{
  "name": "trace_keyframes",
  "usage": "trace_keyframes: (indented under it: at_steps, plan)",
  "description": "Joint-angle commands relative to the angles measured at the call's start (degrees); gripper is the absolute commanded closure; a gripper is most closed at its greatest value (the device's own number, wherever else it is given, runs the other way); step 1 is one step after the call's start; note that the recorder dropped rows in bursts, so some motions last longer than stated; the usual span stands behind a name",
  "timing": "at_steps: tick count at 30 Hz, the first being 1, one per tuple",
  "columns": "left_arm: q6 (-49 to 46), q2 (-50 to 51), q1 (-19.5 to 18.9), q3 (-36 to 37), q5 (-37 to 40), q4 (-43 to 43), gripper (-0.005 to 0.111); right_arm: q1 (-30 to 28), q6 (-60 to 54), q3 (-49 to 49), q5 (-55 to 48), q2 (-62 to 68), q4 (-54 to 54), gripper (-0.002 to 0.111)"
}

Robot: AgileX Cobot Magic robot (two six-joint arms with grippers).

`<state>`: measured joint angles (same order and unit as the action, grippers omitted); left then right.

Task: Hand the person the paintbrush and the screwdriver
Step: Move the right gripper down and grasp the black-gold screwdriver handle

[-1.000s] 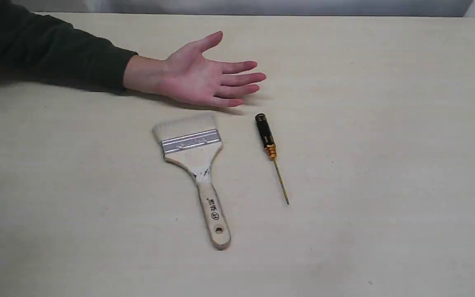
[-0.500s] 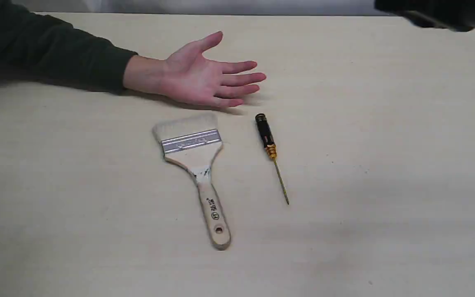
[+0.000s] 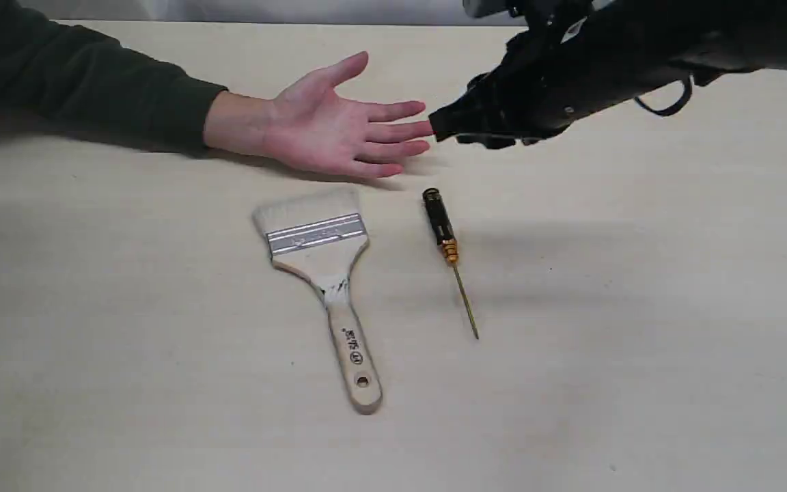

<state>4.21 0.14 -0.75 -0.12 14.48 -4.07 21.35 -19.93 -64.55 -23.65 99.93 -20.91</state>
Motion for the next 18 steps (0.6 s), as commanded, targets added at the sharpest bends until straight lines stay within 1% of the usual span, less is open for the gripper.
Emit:
trace_keyframes:
  at_steps: [1,4,11,15,18]
  plan:
    - [0.12,-0.14,0.11,0.12,-0.14,0.18,0.107,0.12,1.35,-1.8,-2.65,4.18,1.24,0.058]
    - [0.12,-0.14,0.11,0.12,-0.2,0.02,0.107,0.12,2.05,-3.01,-4.08,6.68,1.24,0.052]
    - [0.12,-0.14,0.11,0.12,-0.2,0.02,0.107,0.12,2.33,-4.29,-4.34,10.7,1.24,0.052]
    - [0.12,-0.14,0.11,0.12,-0.2,0.02,0.107,1.28,2.9,-5.27,-4.98,12.53,1.78,0.052]
    - [0.12,-0.14,0.11,0.12,-0.2,0.02,0.107,2.78,7.0,-6.58,-5.12,14.06,5.84,0.052]
